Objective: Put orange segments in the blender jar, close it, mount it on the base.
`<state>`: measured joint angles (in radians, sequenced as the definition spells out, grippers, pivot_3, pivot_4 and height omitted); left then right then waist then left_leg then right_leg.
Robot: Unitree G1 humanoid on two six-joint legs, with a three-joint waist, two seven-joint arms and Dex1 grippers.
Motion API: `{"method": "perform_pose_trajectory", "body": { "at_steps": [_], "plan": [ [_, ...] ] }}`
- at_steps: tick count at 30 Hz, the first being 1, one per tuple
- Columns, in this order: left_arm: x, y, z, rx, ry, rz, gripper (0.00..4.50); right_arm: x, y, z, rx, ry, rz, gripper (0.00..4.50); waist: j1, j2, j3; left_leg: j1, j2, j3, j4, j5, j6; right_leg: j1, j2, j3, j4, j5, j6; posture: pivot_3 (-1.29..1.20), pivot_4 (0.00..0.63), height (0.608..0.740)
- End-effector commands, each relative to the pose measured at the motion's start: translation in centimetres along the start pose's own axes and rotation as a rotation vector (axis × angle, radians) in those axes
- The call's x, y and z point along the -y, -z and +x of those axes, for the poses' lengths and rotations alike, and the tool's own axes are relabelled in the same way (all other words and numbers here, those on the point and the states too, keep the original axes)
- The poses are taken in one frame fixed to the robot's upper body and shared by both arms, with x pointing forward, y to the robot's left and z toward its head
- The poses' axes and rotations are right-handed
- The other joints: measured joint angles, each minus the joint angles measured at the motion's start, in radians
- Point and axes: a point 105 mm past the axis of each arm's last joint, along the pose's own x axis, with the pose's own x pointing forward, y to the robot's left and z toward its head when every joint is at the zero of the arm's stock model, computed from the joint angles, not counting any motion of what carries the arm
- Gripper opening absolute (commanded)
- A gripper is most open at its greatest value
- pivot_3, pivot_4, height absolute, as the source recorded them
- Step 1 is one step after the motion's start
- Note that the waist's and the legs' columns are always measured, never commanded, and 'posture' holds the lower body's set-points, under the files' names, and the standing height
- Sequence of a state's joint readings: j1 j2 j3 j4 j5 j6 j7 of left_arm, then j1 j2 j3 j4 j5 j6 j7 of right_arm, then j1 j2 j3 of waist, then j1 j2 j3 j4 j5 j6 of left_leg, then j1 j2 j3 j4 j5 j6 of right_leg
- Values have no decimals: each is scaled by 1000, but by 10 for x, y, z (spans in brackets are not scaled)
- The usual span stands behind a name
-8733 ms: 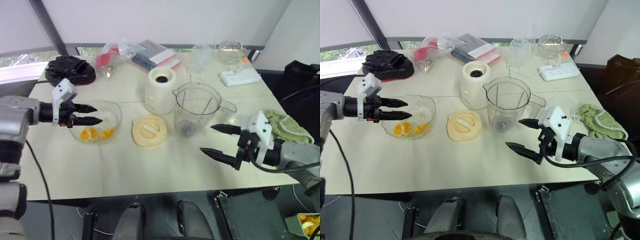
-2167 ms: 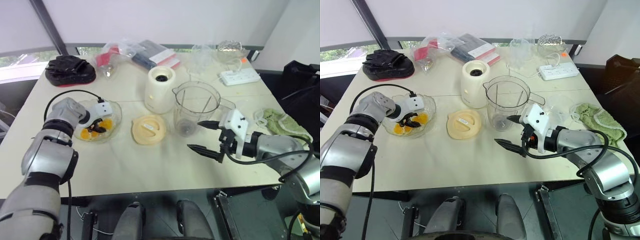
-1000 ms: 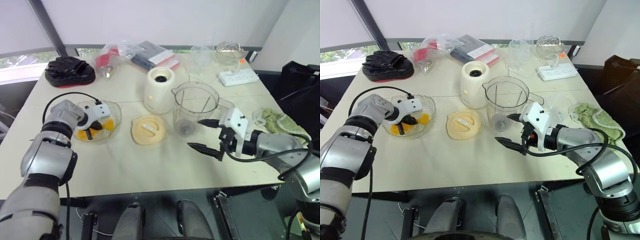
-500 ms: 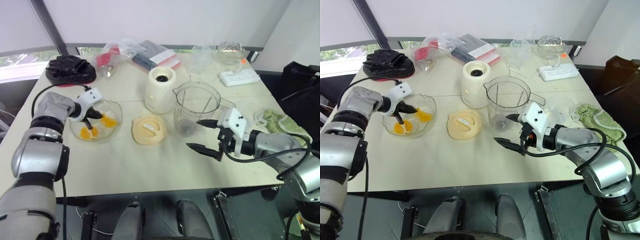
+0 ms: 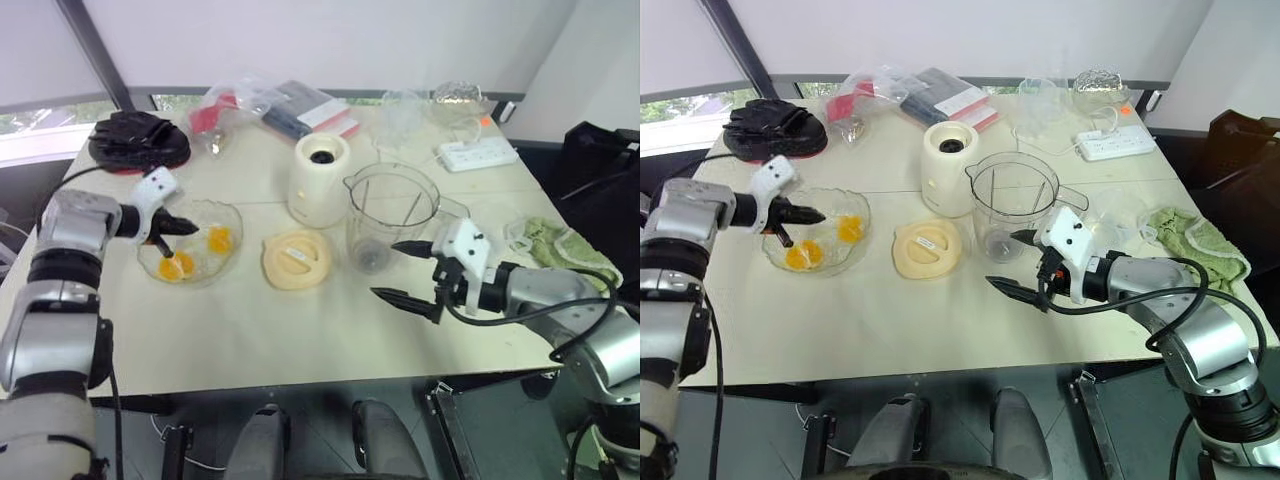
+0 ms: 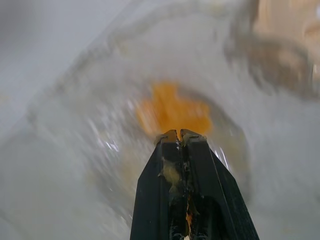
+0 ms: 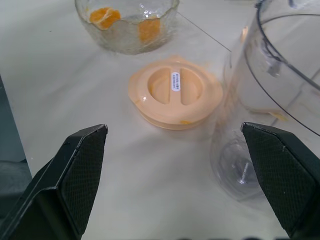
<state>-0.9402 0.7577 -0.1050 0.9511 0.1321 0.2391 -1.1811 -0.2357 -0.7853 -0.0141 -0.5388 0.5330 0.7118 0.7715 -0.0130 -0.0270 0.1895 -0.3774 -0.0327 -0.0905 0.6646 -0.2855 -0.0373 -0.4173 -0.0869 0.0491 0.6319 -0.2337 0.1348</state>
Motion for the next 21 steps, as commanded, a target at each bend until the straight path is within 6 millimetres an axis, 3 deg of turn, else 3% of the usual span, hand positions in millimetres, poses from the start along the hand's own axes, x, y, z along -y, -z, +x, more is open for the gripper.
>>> {"method": "perform_pose_trajectory", "body": {
  "at_steps": [1,5,21],
  "plan": [
    [-5,-1,3,-60,-38,79,895,3,-8,1,31,2,-30,4500,3,0,0,0,0,0,0,0,0,0,0,0,0,0,0,0,150,740],
    [-4,-6,13,-117,-34,137,2905,4,-8,2,32,-7,-31,4500,3,0,0,0,-1,0,0,0,0,1,0,0,-1,0,0,0,150,740],
    [3,-14,47,-240,-82,239,2905,3,-8,2,27,-12,-41,4500,-2,-1,0,-3,-1,0,0,0,0,-2,0,0,-1,0,0,0,150,740]
  ]
}}
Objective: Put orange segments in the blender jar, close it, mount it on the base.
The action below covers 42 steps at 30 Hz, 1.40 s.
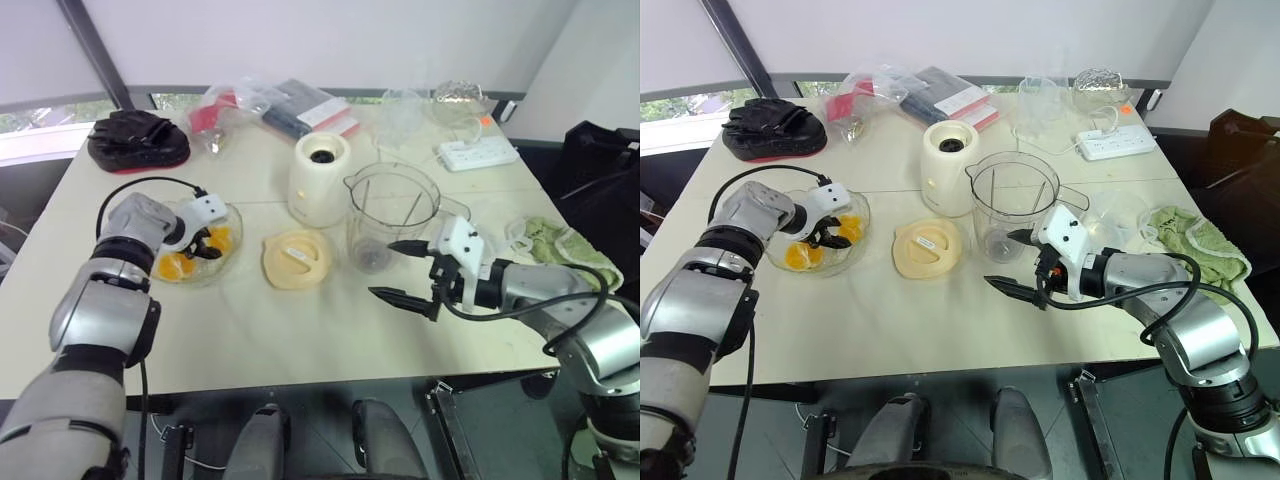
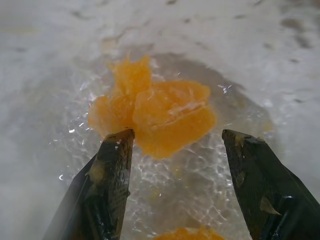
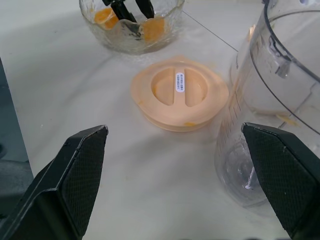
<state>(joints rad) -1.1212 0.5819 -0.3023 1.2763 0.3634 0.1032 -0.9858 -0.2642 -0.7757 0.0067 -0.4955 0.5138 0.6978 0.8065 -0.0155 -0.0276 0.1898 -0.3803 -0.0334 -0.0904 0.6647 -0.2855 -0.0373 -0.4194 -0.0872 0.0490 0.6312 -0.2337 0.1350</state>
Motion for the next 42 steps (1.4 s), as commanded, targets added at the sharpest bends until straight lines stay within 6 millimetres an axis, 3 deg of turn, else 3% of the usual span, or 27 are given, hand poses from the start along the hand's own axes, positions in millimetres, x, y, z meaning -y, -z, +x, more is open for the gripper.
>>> {"method": "perform_pose_trajectory", "body": {
  "at_steps": [1,23,29,42],
  "plan": [
    [-10,-9,-6,5,-53,31,2905,0,-9,-3,29,15,-42,4500,1,0,0,0,0,0,0,0,0,0,0,0,0,0,0,0,150,740],
    [1,-15,6,33,-26,-23,2905,0,-9,-3,27,34,-48,4500,2,0,0,-1,0,0,0,0,0,-1,0,0,0,0,0,0,150,740],
    [2,-14,7,31,-21,-27,51,1,-9,-3,28,39,-48,4500,2,0,0,-1,0,0,0,0,0,-1,0,0,0,0,0,0,150,740],
    [-4,-17,0,72,-27,-76,19,1,-9,-3,27,43,-51,4500,2,0,0,-1,0,0,0,0,0,-2,0,0,1,0,0,0,150,740]
  ]
}}
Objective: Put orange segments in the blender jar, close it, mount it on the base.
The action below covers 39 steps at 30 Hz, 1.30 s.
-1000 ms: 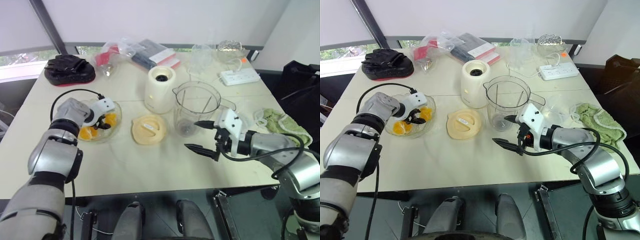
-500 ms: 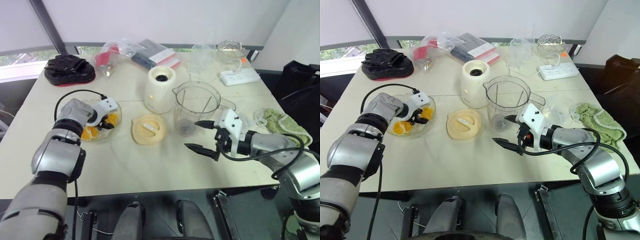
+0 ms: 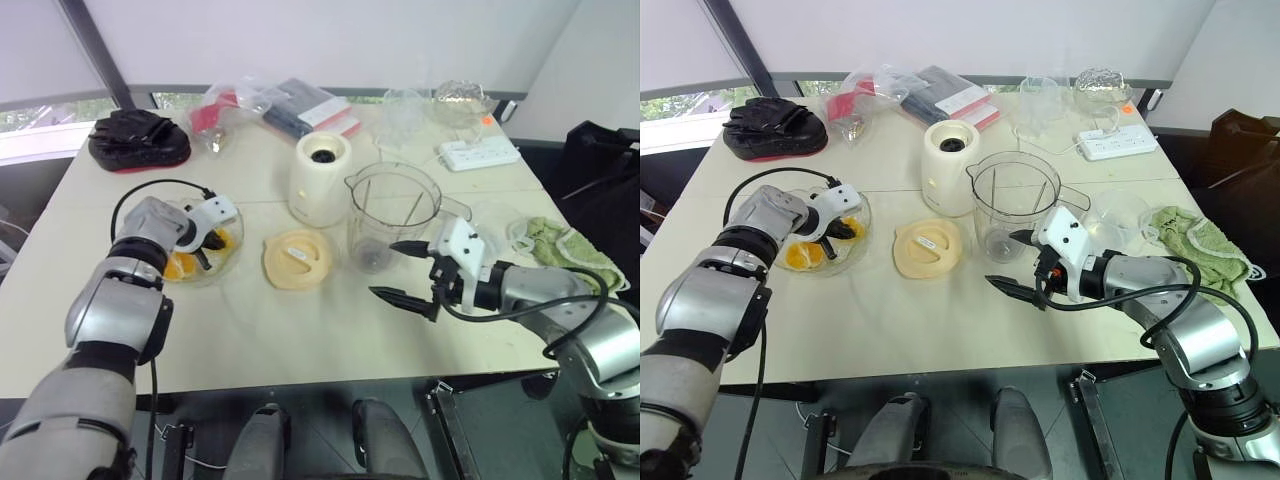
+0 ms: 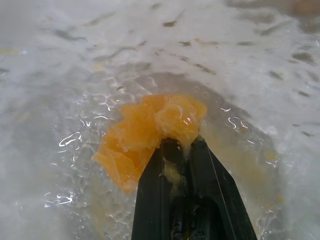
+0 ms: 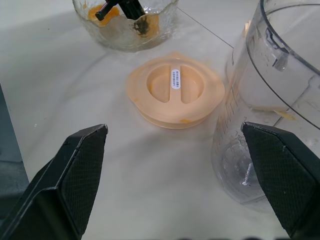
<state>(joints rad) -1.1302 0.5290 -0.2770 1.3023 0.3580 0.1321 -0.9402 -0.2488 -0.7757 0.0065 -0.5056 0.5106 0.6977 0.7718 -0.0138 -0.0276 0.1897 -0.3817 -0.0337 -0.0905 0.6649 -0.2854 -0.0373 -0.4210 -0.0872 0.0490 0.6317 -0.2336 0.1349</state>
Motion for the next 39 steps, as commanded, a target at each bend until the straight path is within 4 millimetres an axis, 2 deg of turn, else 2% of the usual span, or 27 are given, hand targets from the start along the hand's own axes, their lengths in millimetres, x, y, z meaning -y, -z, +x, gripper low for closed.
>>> {"method": "perform_pose_trajectory", "body": {
  "at_steps": [1,6,14,21,24,28,35,38,39],
  "plan": [
    [-12,-8,-12,57,-25,-43,19,0,-12,-2,34,12,-53,4500,0,0,0,0,0,0,0,0,0,0,0,0,0,0,0,0,150,740],
    [-26,-20,-34,174,-31,-125,19,0,-12,-3,35,18,-52,4500,-2,0,0,-2,0,0,0,0,0,-3,0,0,0,0,0,0,150,740],
    [-43,-12,-71,309,-32,-278,19,-1,-10,1,38,11,-47,4500,-4,0,0,-4,0,0,0,0,0,-4,0,0,0,0,0,0,150,740],
    [-31,-9,-91,474,11,-443,19,0,-9,3,40,4,-46,4500,-5,0,0,-4,0,-1,1,0,0,-5,0,0,1,0,0,0,150,740],
    [-24,-13,-96,519,7,-462,19,1,-9,3,40,4,-47,4500,-2,0,0,-4,0,-1,1,0,0,-5,0,0,1,0,0,0,150,740],
    [-18,-42,-115,674,-8,-491,19,3,-9,2,37,7,-50,4500,4,0,0,-4,0,-1,1,0,-1,-5,-1,0,1,0,0,0,150,740],
    [-20,-77,-136,764,-36,-442,19,3,-10,1,45,33,-48,4500,-4,0,0,-4,0,-1,1,1,-1,-5,0,0,1,0,0,0,150,740],
    [-20,-101,-146,803,-15,-374,19,0,-7,1,51,53,-37,4500,-2,0,0,-4,0,-1,1,1,-1,-5,0,0,1,0,-1,0,150,740],
    [-18,-115,-149,820,4,-335,19,-1,-6,1,54,64,-32,4500,0,0,0,-4,0,-1,1,1,-1,-5,0,0,1,0,-1,0,150,740]
  ]
}}
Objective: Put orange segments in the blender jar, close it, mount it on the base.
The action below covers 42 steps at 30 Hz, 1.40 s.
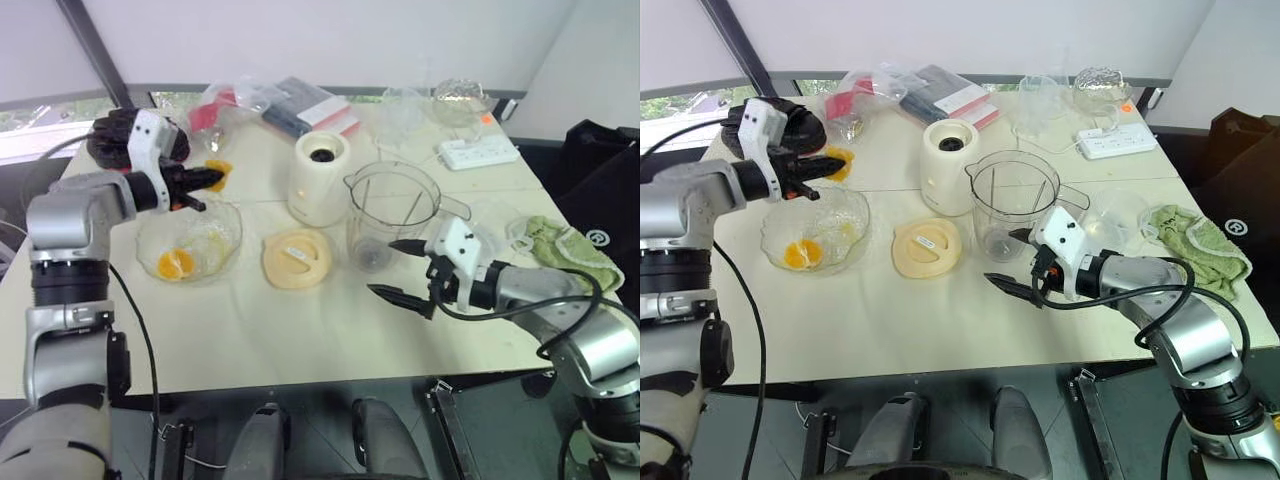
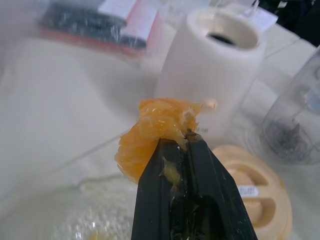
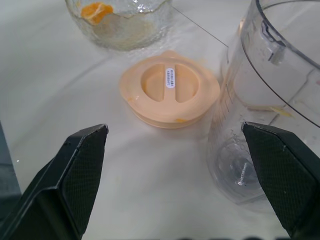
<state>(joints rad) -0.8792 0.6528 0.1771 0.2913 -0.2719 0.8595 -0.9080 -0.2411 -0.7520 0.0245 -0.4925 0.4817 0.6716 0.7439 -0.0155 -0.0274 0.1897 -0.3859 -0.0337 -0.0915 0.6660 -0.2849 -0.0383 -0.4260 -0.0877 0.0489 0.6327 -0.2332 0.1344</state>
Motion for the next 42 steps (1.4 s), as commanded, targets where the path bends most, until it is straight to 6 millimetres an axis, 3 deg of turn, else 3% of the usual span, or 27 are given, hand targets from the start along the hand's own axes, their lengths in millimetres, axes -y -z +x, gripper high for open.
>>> {"method": "perform_pose_trajectory", "body": {
  "at_steps": [1,10,16,19,26,34,40,41,42],
  "plan": [
    [22,-48,8,89,87,121,19,-3,-10,-4,50,42,-28,4500,6,0,0,0,0,0,0,0,0,0,0,0,0,0,0,0,150,740],
    [93,-122,53,181,386,313,19,-11,-4,-10,81,167,16,4500,2,0,0,-2,-2,0,1,0,-1,0,-2,0,-2,1,1,0,150,740],
    [124,-134,78,195,508,368,19,-17,-1,-16,90,249,39,4500,-6,1,0,-2,-2,1,0,0,0,0,-1,1,-2,1,1,0,150,740],
    [155,-128,99,180,612,395,19,-22,4,-29,80,340,64,4500,8,1,0,-2,-2,0,0,0,0,0,-1,0,-1,0,2,0,150,740],
    [180,-100,121,116,724,409,19,-36,11,-43,60,448,107,4500,1,1,0,-4,-3,1,1,0,0,0,-2,1,-3,1,3,0,150,740],
    [182,-70,137,38,708,460,19,-45,14,-53,45,525,136,4500,3,1,0,-3,-3,1,1,0,0,0,-1,1,-2,1,3,0,150,740],
    [180,-61,133,4,756,456,19,-48,13,-54,45,541,145,4500,2,1,0,-3,-3,1,1,0,0,0,-1,1,-2,1,3,0,150,740],
    [179,-60,133,3,758,455,517,-48,14,-53,42,541,147,4500,2,1,0,-3,-3,1,1,0,0,0,-1,1,-2,1,3,0,150,740],
    [178,-58,132,2,761,455,705,-49,16,-52,39,542,150,4500,2,1,0,-3,-3,1,1,0,0,0,-1,1,-2,1,3,0,150,740]
  ]
}}
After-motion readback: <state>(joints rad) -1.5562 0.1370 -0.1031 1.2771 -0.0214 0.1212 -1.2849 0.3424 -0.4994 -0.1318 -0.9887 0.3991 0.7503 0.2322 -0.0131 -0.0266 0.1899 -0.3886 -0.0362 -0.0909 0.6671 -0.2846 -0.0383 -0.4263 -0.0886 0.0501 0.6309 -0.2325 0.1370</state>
